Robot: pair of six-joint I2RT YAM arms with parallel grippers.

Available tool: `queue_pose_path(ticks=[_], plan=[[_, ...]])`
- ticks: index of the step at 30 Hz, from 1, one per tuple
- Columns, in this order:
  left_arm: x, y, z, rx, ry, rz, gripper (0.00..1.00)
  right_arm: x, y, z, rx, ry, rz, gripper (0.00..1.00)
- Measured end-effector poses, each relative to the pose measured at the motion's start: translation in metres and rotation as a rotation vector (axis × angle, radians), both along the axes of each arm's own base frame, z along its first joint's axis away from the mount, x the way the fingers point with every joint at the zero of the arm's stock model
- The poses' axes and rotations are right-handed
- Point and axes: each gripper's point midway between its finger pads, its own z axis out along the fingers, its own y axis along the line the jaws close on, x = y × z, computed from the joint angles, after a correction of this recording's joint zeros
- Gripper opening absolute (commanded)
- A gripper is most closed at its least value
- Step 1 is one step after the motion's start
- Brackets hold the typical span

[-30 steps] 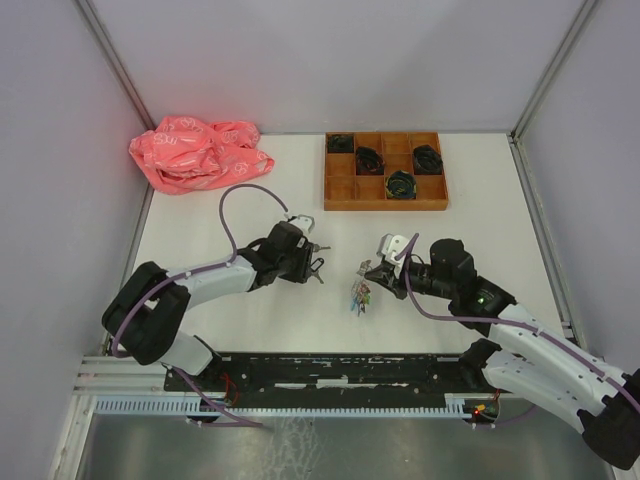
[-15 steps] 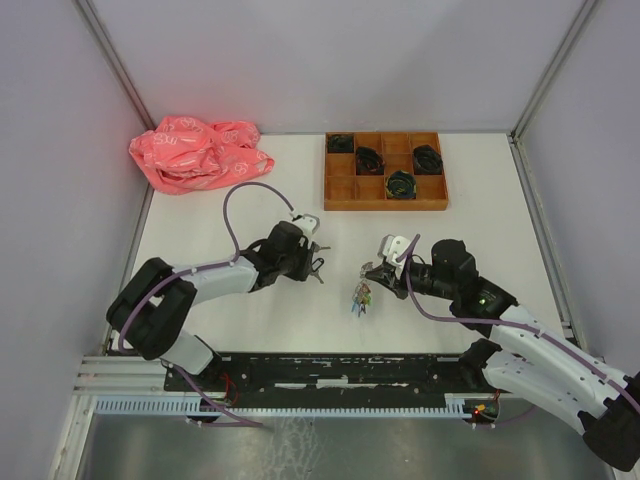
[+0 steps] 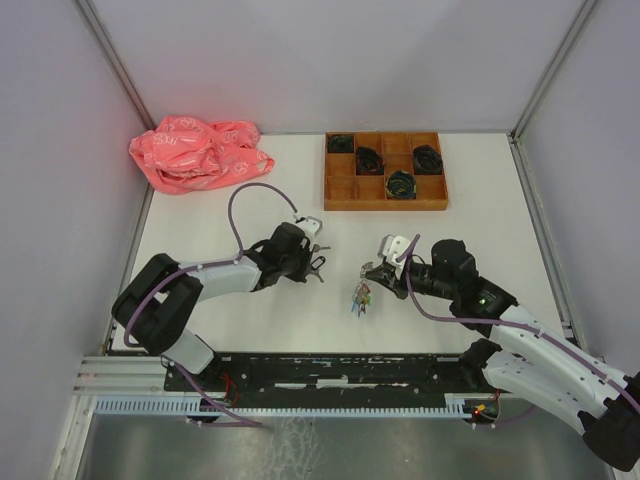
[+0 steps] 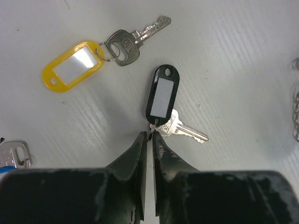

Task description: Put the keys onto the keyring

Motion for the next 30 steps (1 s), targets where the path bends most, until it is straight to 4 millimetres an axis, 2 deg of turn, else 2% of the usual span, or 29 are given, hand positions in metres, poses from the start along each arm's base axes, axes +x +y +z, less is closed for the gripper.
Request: queue_pose_path(ticks=[2, 9, 12, 17, 25, 30], plan=[[0.000, -0.001, 0.000, 0.001, -0.001, -0.003, 0.03, 0.000, 0.000, 0.000, 0.000, 0.000, 0.000, 0.01], [-0.001, -0.002, 0.002, 0.012, -0.017, -0.035, 0.03, -0.001, 0.000, -0.001, -0.004, 0.001, 0.002, 0.01], [-0.003, -0.004, 0.011, 0.003, -0.032, -0.052, 0.03, -0.002, -0.001, -0.001, -0.013, 0.005, 0.008, 0.01], [-0.004, -0.009, 0.057, -0.069, -0.120, -0.085, 0.03, -0.005, -0.002, 0.009, -0.036, -0.012, 0.038, 0.01], [-0.006, -0.022, 0.153, -0.197, -0.303, -0.192, 0.03, -0.009, -0.007, 0.014, -0.129, -0.101, 0.119, 0.01], [-0.019, -0.017, 0.191, -0.228, -0.409, -0.261, 0.03, -0.013, -0.007, 0.011, -0.166, -0.158, 0.187, 0.01]])
